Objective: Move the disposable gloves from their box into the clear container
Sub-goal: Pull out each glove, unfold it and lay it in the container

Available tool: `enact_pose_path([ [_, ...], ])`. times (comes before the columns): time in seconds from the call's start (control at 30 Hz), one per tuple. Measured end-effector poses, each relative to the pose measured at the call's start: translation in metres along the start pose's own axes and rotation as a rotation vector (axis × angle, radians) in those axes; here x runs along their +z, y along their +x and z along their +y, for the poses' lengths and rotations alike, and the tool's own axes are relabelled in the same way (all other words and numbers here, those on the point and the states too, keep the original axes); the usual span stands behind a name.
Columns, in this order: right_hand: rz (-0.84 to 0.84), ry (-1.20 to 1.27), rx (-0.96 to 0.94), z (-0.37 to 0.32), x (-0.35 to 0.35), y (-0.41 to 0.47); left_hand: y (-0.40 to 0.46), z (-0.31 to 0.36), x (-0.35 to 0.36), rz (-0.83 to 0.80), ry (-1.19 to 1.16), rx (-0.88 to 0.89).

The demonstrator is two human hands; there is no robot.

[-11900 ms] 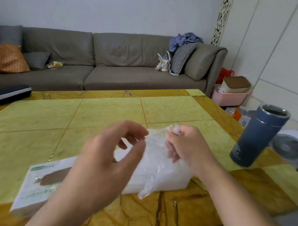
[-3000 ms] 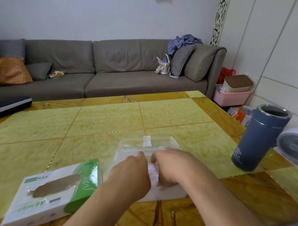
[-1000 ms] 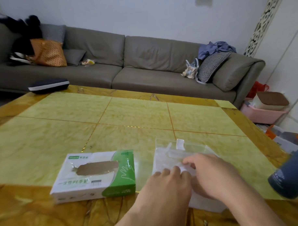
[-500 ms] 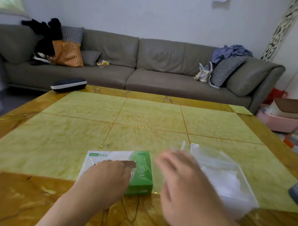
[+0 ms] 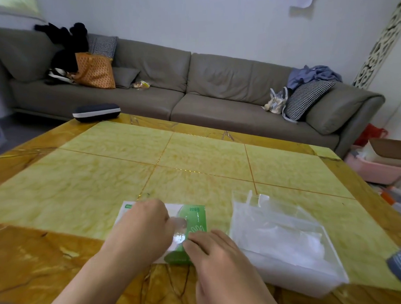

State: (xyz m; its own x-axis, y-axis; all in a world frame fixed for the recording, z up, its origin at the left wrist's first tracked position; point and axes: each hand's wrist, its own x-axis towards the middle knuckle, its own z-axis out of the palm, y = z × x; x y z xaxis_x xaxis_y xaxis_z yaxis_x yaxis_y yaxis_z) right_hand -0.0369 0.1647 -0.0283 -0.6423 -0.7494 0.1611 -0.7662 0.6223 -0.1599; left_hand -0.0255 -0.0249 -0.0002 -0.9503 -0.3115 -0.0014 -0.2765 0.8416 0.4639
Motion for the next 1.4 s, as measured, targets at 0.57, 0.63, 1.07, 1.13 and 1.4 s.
enact_pose_path([
  [0.57, 0.014, -0.013, 0.056, -0.009, -0.008, 0.004, -0.007, 0.016, -0.049, 0.18, -1.473, -0.046],
  [0.63, 0.051, 0.176, 0.141, -0.009, -0.016, 0.001, -0.007, 0.02, -0.043, 0.099, -1.59, -0.084],
  [1.07, 0.374, 0.589, 0.06, 0.043, -0.11, -0.022, -0.032, 0.059, 0.001, -0.451, -1.142, 0.099],
  [1.13, 0.389, 0.668, 0.114, 0.045, -0.107, -0.023, -0.032, 0.064, -0.009, -0.437, -1.135, 0.212],
  [1.4, 0.392, 0.857, 0.499, 0.058, -0.105, -0.028, -0.022, 0.039, -0.015, -0.511, -1.22, 0.127],
])
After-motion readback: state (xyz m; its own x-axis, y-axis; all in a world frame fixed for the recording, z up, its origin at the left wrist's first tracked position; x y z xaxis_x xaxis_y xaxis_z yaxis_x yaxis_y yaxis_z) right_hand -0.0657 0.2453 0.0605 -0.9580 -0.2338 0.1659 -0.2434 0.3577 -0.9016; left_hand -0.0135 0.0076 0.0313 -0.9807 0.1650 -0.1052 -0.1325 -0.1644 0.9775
